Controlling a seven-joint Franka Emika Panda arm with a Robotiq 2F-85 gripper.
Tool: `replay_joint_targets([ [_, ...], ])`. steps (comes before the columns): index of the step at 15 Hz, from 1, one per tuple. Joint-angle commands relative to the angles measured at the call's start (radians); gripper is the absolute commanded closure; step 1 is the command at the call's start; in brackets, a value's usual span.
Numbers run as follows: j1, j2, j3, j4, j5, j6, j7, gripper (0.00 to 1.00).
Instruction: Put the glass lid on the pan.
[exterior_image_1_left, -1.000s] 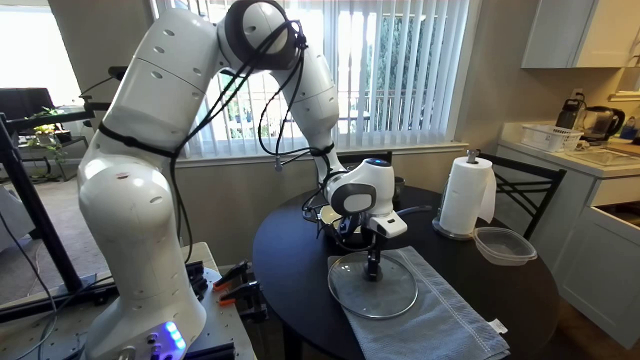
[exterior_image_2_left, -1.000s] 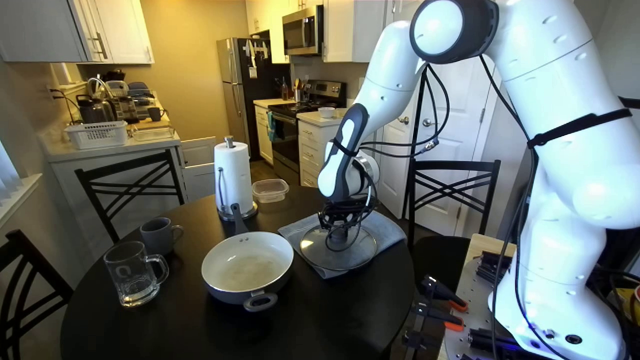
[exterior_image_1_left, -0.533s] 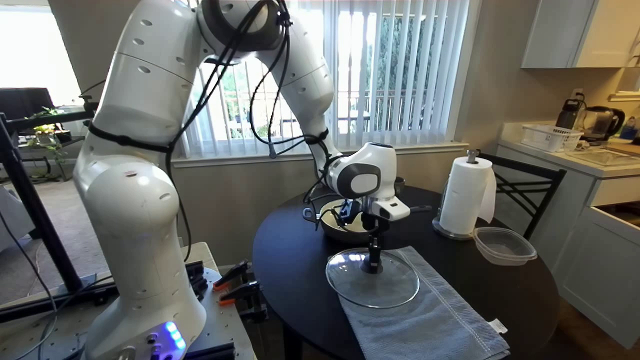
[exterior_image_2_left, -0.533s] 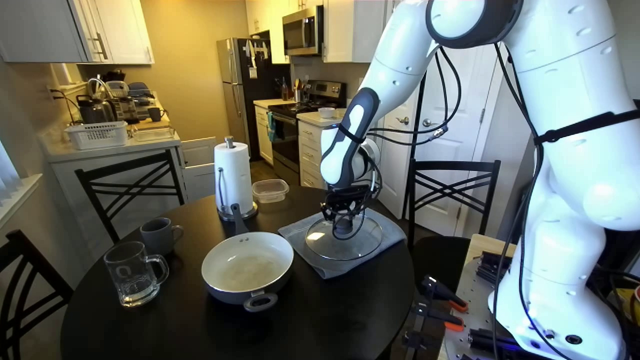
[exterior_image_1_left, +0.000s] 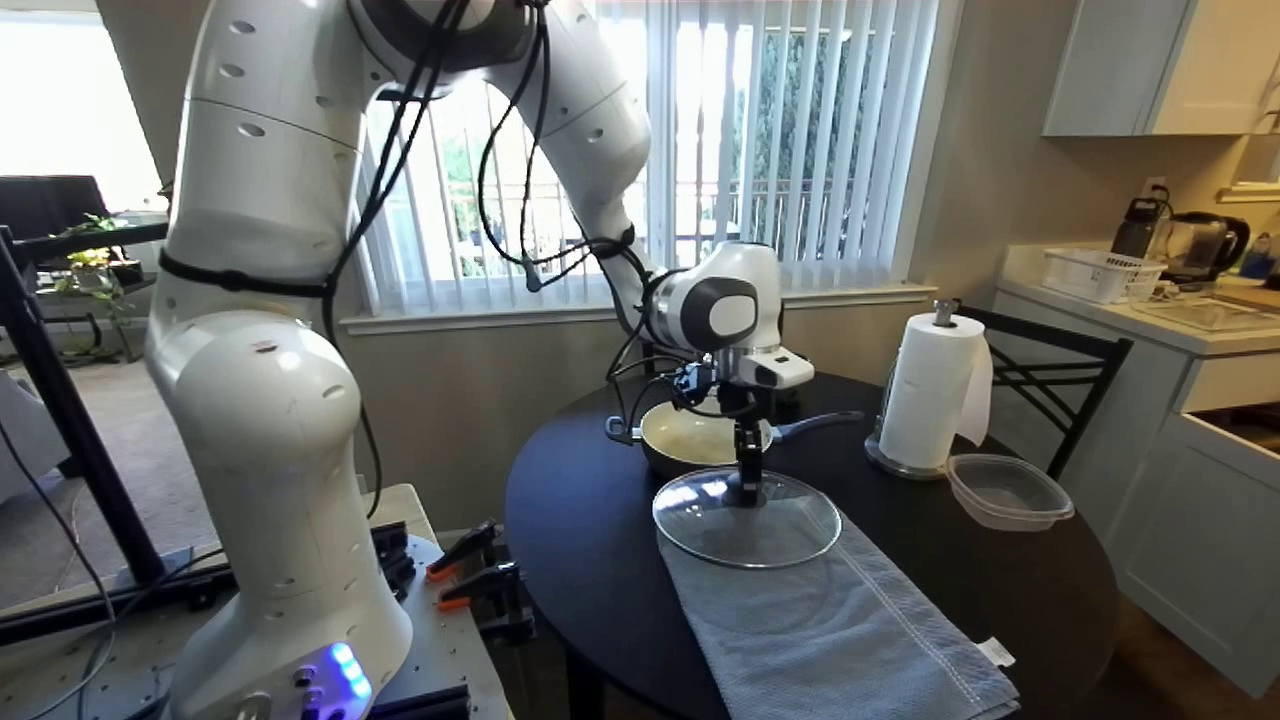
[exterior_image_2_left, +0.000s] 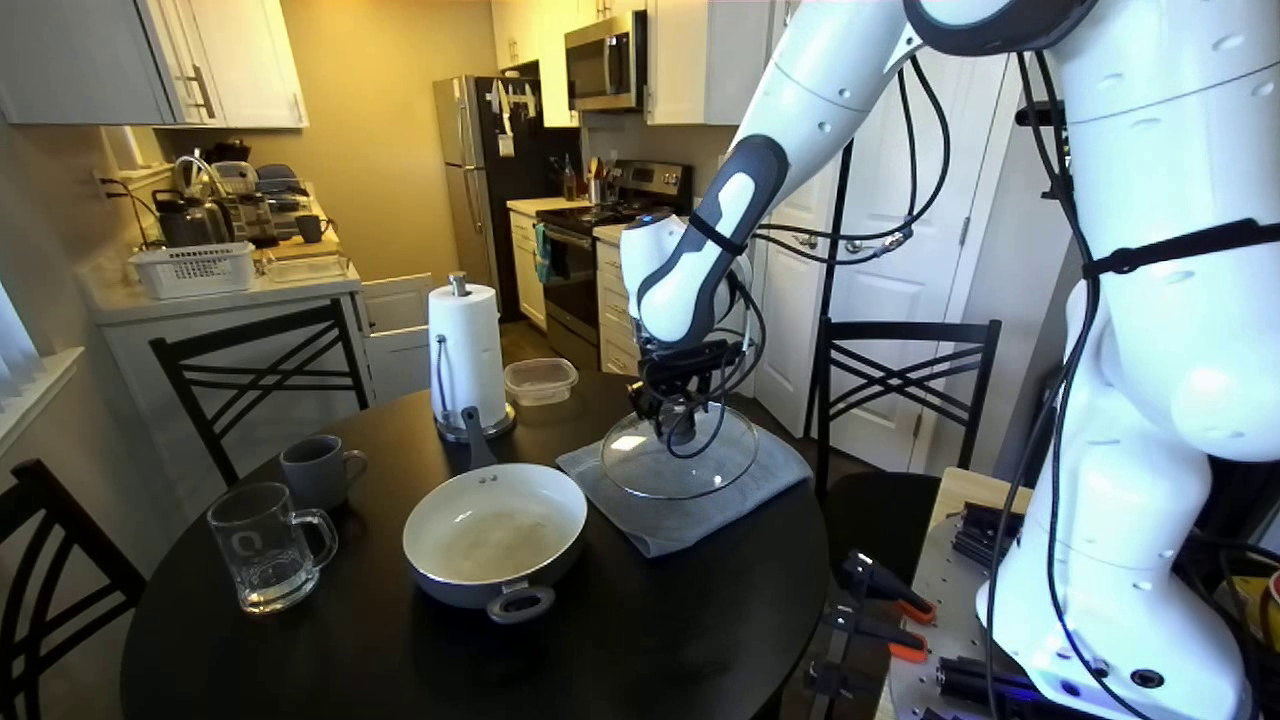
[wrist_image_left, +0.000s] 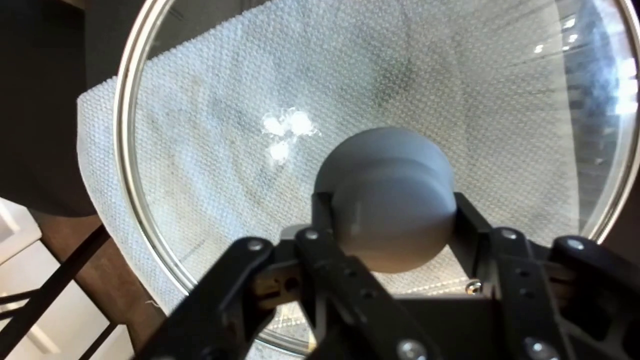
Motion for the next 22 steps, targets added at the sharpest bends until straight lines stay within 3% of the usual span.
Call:
replay_joint_targets([
  [1,-0.006,-0.068,0.049,0.034,-0.09,-0.088,0.05,0.67],
  [10,-0.054,0.07,0.198,0.282,-0.062,-0.225,-0.04,0.67],
  [22,0.002,0.326,0.272,0.641,-0.069,-0.395,-0.17,0.67],
])
